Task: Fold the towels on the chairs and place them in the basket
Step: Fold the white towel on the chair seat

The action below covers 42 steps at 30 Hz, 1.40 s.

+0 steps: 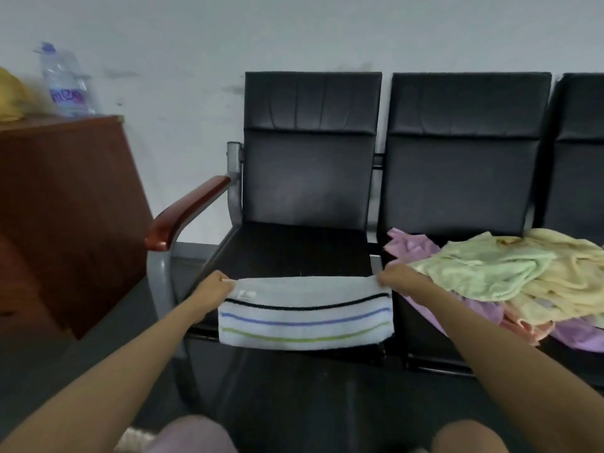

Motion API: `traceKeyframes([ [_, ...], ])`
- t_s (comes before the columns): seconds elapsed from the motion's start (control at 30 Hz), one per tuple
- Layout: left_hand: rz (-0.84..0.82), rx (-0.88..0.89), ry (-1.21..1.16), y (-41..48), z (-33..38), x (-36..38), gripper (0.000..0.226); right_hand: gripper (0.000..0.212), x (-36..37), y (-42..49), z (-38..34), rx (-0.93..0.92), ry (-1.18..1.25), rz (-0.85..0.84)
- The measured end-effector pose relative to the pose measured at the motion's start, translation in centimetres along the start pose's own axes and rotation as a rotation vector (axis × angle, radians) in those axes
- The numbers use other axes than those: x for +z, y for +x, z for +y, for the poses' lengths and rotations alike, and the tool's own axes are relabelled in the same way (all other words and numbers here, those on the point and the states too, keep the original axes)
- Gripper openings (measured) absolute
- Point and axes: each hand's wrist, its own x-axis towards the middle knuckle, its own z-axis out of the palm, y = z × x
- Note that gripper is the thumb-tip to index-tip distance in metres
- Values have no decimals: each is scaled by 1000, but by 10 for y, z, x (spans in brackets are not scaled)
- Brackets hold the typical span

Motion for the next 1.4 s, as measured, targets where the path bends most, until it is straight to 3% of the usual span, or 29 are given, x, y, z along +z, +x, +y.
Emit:
traceKeyframes([
  [0.13,-1,-77,-30,10,-19,19,9,3,23,5,19,24,59,7],
  [0.33,168,-3,-136,46,-11,33,12,17,31,52,19,30,335,113],
  [0.47,188,1,-107,79,-7,45,17,22,39,85,17,16,163,163],
  [0.63,148,-57,225,100,-25,80,34,33,64,101,34,16,-157,140],
  [0.73,238,177,621,89,-26,101,48,40,83,98,34,-50,-364,238],
  [0.8,234,347,680,76,-13,116,46,41,102,89,22,-126,-427,288],
  [0.93,35,442,721,54,19,155,40,39,145,71,-13,-355,-293,151],
  [1.03,-156,322,762,43,9,172,47,44,166,63,-14,-471,-294,35],
  [1.17,-101,205,802,39,-21,156,58,54,164,65,10,-387,-443,-57],
  [1.4,-125,222,776,41,-47,123,60,59,135,68,43,-300,-513,-69],
])
